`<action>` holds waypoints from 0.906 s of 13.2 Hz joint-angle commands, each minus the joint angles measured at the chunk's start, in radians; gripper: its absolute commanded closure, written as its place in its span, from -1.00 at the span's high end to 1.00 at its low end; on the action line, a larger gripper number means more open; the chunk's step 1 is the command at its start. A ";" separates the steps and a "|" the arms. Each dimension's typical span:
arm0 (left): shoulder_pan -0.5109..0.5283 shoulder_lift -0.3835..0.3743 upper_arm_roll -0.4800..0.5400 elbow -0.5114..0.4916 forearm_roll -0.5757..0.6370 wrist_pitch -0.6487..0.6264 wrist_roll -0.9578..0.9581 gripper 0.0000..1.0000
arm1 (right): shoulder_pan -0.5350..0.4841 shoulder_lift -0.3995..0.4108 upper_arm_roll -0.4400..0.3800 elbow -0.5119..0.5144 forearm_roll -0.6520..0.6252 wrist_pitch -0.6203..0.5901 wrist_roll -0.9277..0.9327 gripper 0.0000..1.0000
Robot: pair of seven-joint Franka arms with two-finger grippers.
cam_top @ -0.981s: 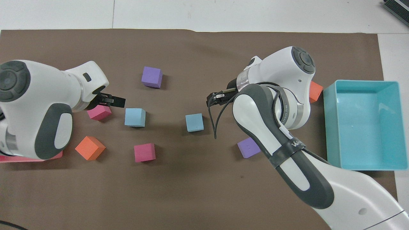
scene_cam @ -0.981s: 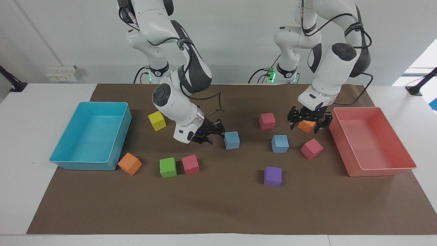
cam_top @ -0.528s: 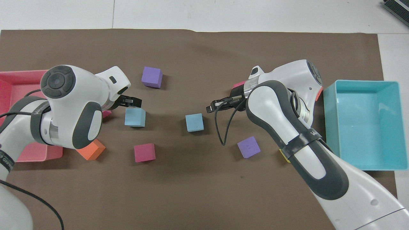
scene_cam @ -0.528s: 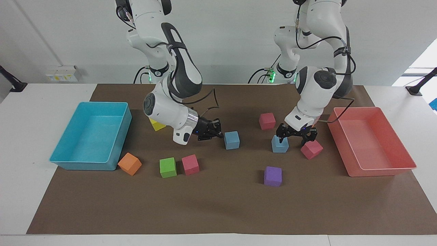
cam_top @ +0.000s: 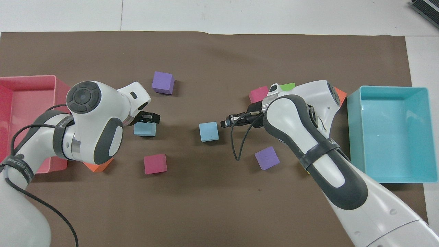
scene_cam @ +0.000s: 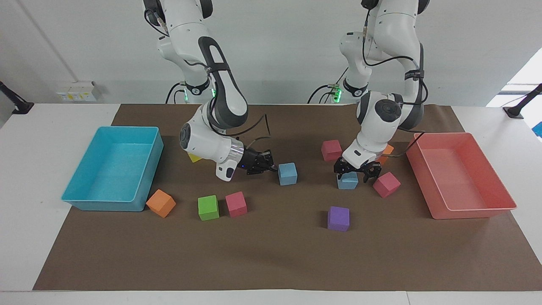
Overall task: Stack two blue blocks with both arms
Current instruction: 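Grasp the other blue cube with the left gripper while the right gripper waits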
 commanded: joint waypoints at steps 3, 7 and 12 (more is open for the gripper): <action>-0.014 -0.017 0.015 -0.047 0.002 0.038 -0.012 1.00 | -0.003 -0.019 0.006 -0.092 0.040 0.062 -0.070 -1.00; -0.023 -0.011 0.017 -0.077 0.002 0.036 -0.016 1.00 | 0.026 -0.007 0.006 -0.096 0.088 0.083 -0.078 -1.00; -0.017 -0.011 0.015 -0.079 0.002 0.035 -0.033 -0.65 | 0.027 -0.010 0.006 -0.107 0.088 0.113 -0.080 -1.00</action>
